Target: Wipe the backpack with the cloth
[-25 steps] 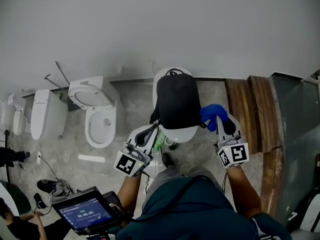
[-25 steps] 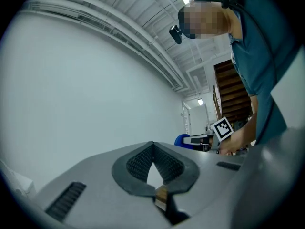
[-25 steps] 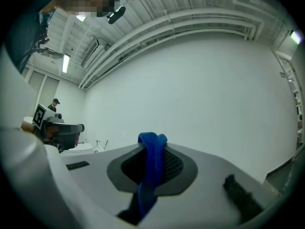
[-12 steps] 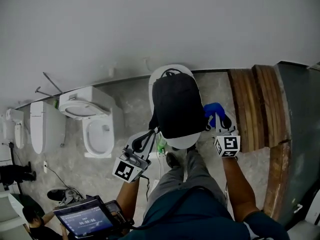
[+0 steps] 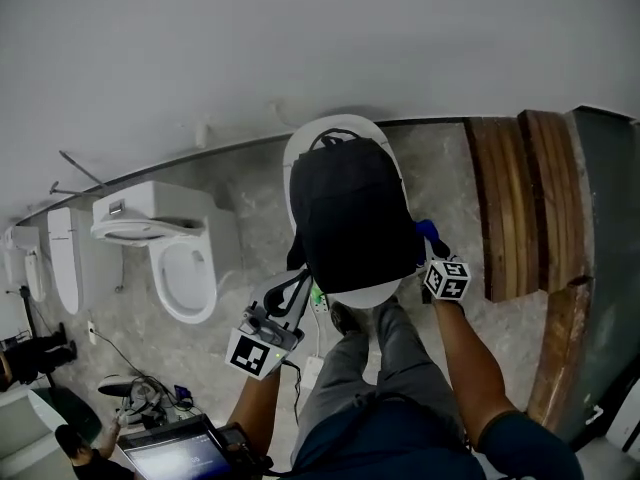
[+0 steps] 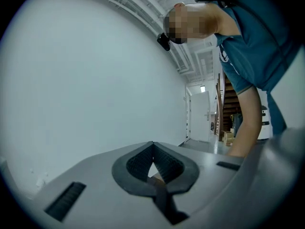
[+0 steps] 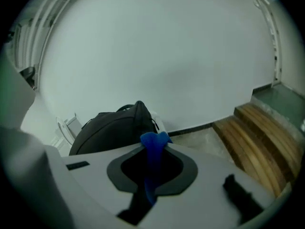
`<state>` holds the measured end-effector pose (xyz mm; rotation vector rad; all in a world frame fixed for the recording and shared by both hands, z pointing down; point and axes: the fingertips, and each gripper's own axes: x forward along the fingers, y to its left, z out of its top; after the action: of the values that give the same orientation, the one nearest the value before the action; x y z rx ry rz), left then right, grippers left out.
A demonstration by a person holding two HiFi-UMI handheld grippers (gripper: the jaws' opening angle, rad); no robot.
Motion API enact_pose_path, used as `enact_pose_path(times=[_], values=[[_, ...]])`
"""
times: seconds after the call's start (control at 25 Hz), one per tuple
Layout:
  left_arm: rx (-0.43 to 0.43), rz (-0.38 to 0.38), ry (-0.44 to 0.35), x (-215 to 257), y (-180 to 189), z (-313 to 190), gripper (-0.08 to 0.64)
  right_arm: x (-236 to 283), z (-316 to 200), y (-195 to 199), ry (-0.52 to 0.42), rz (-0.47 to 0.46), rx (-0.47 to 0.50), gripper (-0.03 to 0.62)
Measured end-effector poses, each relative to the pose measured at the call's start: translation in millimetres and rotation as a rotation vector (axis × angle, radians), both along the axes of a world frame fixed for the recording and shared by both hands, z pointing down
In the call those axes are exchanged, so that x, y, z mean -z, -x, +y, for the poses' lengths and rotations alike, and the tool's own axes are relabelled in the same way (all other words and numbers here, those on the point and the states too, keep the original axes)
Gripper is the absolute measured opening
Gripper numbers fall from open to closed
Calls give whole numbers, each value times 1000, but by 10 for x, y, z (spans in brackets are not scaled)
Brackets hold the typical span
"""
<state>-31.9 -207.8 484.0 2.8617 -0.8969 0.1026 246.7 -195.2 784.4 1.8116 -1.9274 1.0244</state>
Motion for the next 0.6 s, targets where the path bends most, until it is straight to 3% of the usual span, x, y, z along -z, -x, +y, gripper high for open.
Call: enact_pose_path(times=[0.16, 0.32, 0.6], values=[[20, -9, 32, -213, -13, -104, 3, -477, -47, 196, 83, -181, 22, 25], [42, -12, 55, -348, 12, -175, 3, -509, -273, 246, 60, -320, 7, 24], [81, -6, 68, -424, 99, -272, 3, -257, -1050, 312, -18, -277, 186, 23]])
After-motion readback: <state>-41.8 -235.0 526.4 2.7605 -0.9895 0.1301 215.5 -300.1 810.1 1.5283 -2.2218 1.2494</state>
